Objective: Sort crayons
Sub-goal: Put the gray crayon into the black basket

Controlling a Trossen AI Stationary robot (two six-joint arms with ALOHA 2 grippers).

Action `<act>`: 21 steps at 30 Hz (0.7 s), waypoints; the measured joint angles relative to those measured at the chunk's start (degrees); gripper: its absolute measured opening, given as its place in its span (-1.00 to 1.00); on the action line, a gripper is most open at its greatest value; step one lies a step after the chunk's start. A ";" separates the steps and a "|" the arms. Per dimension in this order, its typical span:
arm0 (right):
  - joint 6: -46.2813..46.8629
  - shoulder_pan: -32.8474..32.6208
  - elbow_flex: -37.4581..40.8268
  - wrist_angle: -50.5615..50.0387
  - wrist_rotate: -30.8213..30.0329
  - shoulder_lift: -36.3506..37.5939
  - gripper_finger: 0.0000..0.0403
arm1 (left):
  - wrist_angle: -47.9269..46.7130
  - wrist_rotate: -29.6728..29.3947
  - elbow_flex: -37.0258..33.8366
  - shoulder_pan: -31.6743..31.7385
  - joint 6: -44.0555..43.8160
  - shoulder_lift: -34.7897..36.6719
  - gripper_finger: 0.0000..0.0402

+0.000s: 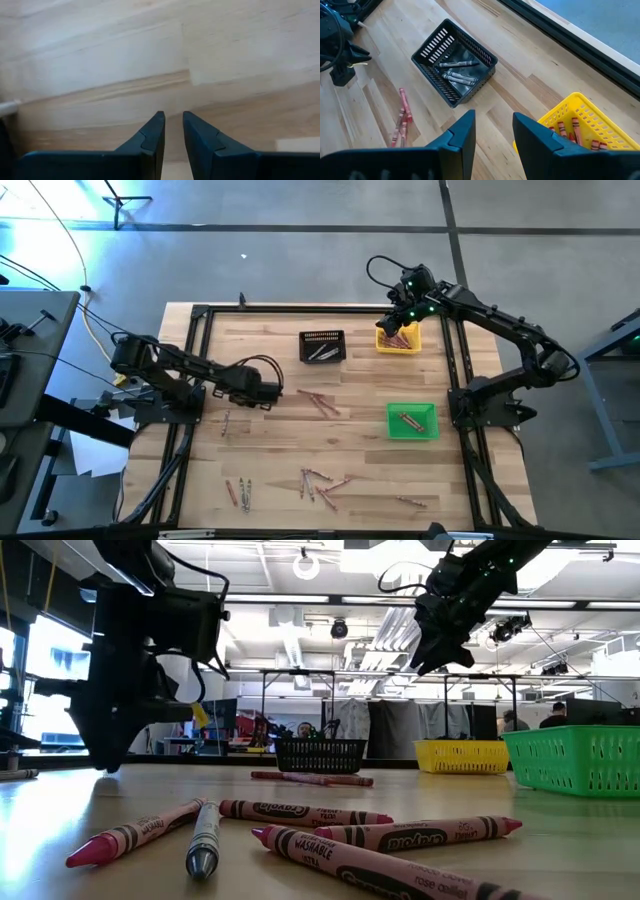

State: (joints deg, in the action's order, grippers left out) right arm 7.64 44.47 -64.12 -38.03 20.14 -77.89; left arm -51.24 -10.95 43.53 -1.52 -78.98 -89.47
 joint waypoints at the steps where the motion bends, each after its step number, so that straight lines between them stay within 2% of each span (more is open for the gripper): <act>1: 0.02 -0.02 0.00 -0.31 -0.02 0.00 -0.42 | 0.65 0.86 0.00 0.12 0.00 0.00 -0.70; 6: 0.92 -1.25 0.00 -1.33 -0.02 -0.02 -0.42 | 6.24 3.05 0.00 1.21 3.49 0.00 -0.66; 11: 1.35 -2.15 0.00 -1.22 -0.01 -0.02 -0.42 | 11.29 6.78 0.00 3.30 10.56 0.09 -0.54; 16: 1.47 -2.51 0.00 -1.41 -0.02 -0.04 -0.42 | 9.58 9.93 0.07 4.17 15.78 0.11 -0.37; 21: 1.42 -2.54 0.00 -1.76 -0.02 -0.07 -0.42 | 5.86 15.62 0.02 2.60 12.76 0.52 -0.23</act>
State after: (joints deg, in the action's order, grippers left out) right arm 9.06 41.93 -64.12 -39.79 20.12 -77.95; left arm -45.37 4.67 43.55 1.08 -66.22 -88.95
